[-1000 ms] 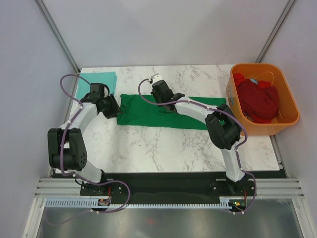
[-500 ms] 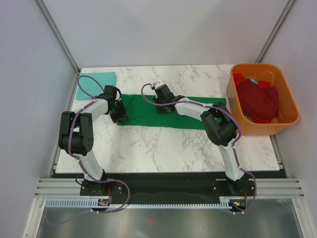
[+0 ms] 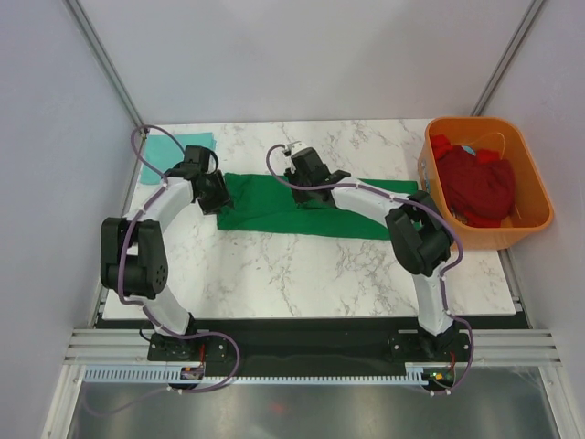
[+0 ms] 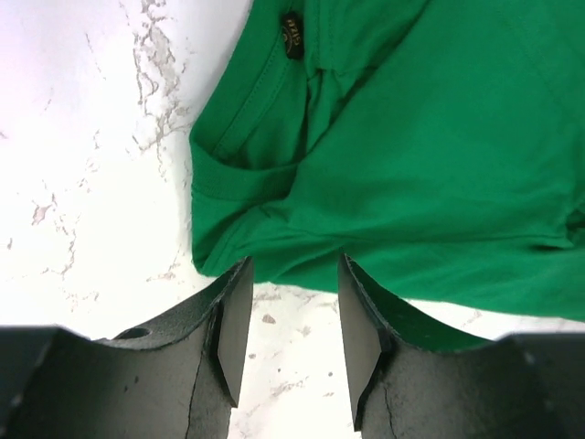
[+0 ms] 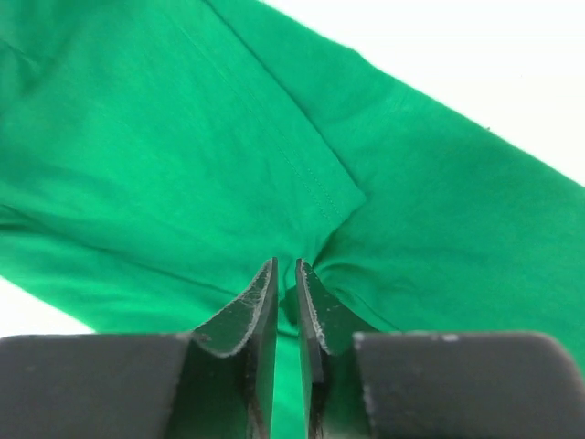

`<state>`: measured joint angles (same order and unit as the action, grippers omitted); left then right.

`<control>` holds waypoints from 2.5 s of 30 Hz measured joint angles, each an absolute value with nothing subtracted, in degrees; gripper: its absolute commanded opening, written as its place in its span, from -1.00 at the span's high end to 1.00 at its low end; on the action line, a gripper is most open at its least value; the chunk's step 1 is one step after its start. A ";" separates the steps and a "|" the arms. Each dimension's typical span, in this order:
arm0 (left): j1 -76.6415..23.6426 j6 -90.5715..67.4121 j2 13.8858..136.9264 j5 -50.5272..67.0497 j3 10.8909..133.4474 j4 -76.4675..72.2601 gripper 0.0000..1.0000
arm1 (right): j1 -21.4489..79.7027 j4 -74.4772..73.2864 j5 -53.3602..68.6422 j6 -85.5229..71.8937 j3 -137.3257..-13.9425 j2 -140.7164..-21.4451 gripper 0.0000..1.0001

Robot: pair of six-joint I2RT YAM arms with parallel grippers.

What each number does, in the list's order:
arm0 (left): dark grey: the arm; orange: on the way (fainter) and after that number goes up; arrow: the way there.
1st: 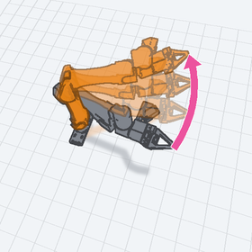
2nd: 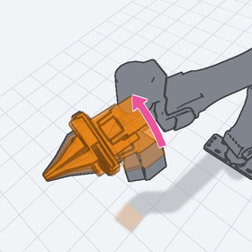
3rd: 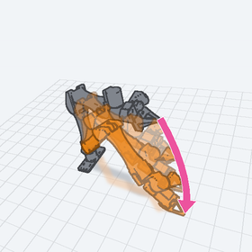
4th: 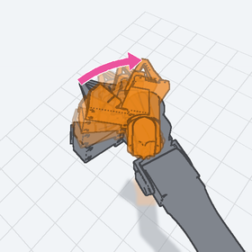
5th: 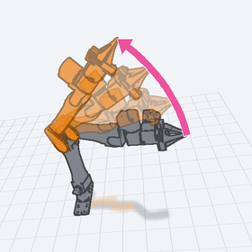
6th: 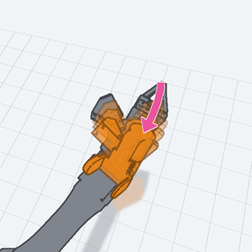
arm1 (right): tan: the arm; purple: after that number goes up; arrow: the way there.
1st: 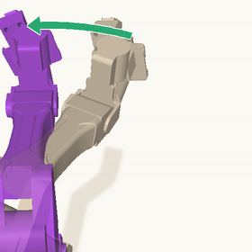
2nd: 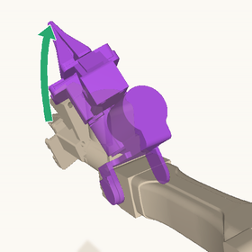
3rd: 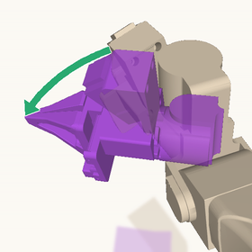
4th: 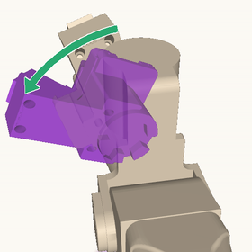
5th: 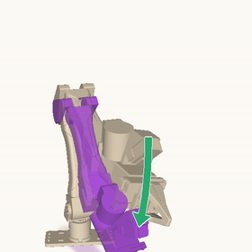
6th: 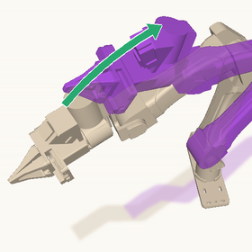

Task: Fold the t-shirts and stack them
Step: Fold the tshirt

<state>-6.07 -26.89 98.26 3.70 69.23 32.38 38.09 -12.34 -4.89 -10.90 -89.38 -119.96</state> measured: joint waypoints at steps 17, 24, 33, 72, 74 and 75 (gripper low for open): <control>-12.36 -26.30 111.09 12.67 83.18 32.08 0.07 | 38.02 -19.07 -15.51 -21.50 -78.46 -93.95 0.13; -12.32 -26.30 121.32 11.14 89.78 33.15 0.07 | 37.45 -19.81 -19.62 -23.79 -73.93 -81.38 0.14; -12.36 -26.33 134.91 8.49 111.13 33.15 0.04 | 36.49 -19.79 -23.38 -24.21 -72.86 -74.41 0.14; -48.47 -37.39 126.02 19.99 96.18 18.61 0.24 | 33.85 -25.04 -29.67 -30.22 -60.64 -42.46 0.27; -49.30 -37.78 127.76 20.03 97.73 18.11 0.25 | 33.85 -25.32 -29.69 -30.24 -59.94 -41.85 0.27; -49.45 -37.95 128.70 20.08 98.83 17.87 0.32 | 33.85 -25.39 -29.67 -30.28 -59.55 -41.56 0.28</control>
